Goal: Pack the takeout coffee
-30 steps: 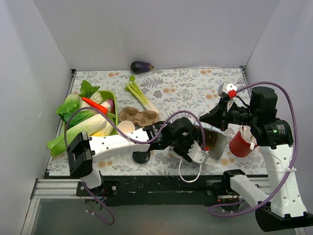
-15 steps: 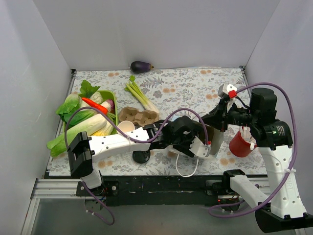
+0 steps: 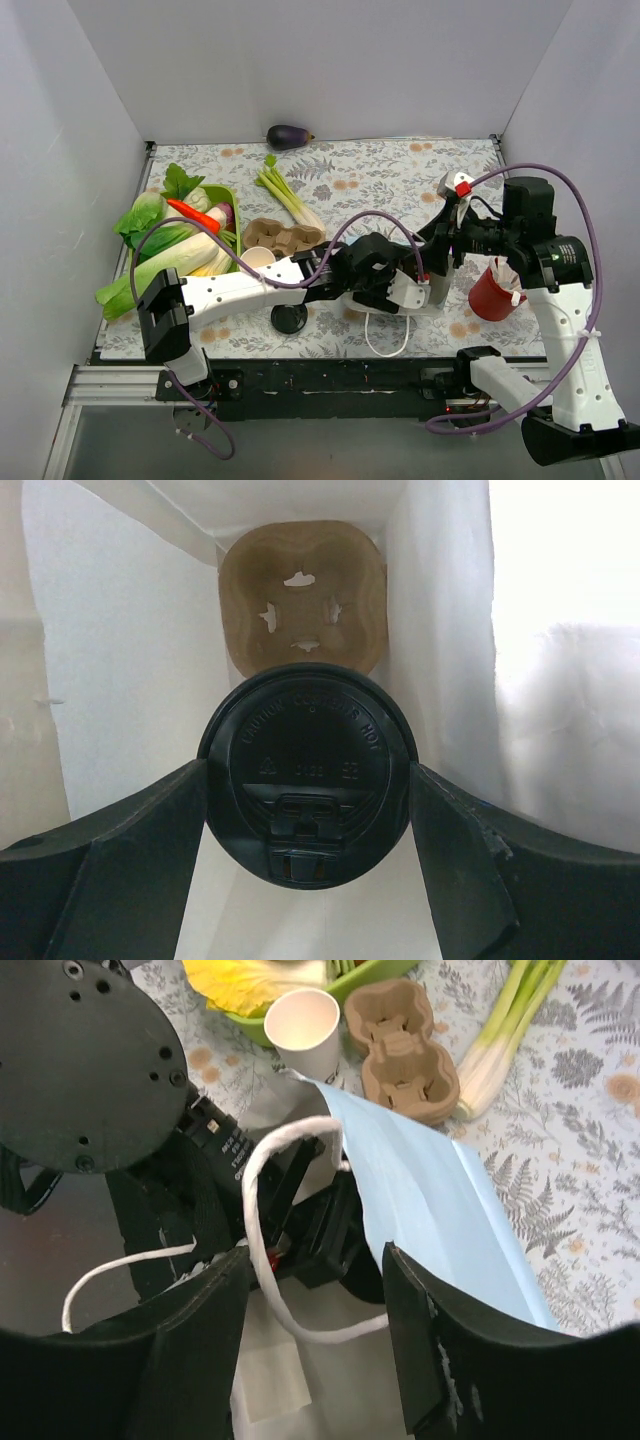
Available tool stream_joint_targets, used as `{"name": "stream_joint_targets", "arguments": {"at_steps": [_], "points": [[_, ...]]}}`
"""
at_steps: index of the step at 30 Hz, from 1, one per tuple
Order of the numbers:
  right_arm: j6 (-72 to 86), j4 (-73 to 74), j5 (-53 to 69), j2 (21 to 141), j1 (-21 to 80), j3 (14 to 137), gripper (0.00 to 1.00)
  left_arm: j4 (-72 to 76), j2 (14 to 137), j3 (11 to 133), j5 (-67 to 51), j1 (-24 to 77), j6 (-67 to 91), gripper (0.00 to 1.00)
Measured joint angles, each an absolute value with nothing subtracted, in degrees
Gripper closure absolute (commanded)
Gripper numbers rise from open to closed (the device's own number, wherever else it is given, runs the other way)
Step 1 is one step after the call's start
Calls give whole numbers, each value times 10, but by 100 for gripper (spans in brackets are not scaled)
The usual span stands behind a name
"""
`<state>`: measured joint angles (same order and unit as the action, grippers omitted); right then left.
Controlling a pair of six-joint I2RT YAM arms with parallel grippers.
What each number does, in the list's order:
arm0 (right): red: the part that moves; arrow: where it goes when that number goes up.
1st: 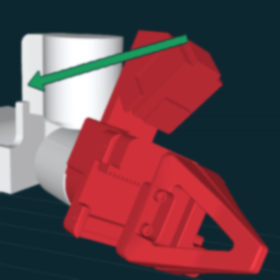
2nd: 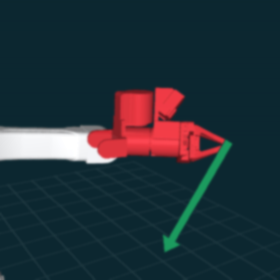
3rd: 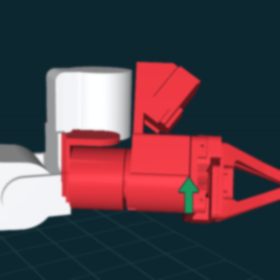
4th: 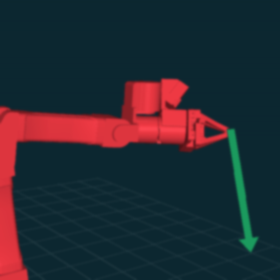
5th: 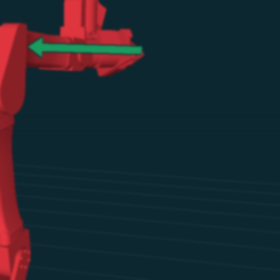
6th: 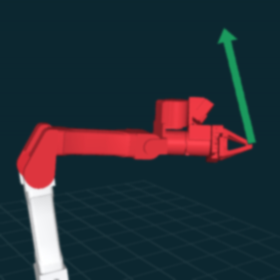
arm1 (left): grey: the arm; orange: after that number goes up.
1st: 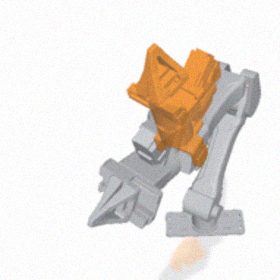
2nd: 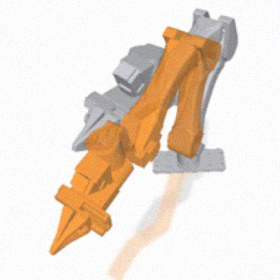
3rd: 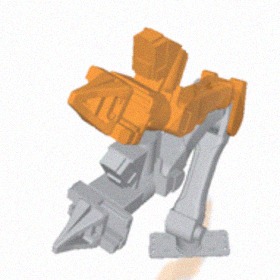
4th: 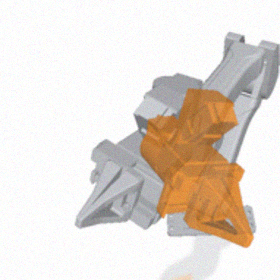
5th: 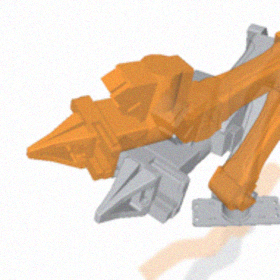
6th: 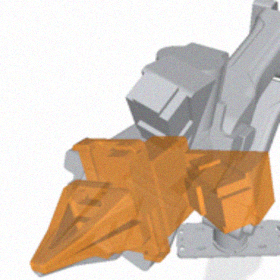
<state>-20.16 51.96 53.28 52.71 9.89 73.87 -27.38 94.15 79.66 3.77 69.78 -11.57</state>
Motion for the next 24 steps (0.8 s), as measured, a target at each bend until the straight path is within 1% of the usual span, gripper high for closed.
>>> {"name": "stream_joint_targets", "arguments": {"at_steps": [4,6,12,15,16,18,19,20,22,24], "points": [[-261,575,507,542,99,754,32,-272,941,796,37,688,-95,100],[-299,600,500,550,99,762,32,-269,939,793,36,686,-91,100],[-363,615,479,564,102,760,38,-268,935,781,27,681,-81,100],[-383,612,468,568,102,747,46,-267,927,776,23,677,-77,100],[-394,612,466,571,102,743,53,-267,925,775,23,675,-76,100],[-409,612,463,577,102,738,63,-267,923,773,21,672,-76,100],[-419,611,462,582,102,735,75,-266,923,772,21,670,-75,100],[-425,611,462,584,102,733,80,-265,922,772,20,669,-74,100],[-439,609,463,589,102,733,98,-260,919,766,19,666,-74,100],[-450,608,465,591,102,733,99,-255,918,761,20,664,-74,100]]}}
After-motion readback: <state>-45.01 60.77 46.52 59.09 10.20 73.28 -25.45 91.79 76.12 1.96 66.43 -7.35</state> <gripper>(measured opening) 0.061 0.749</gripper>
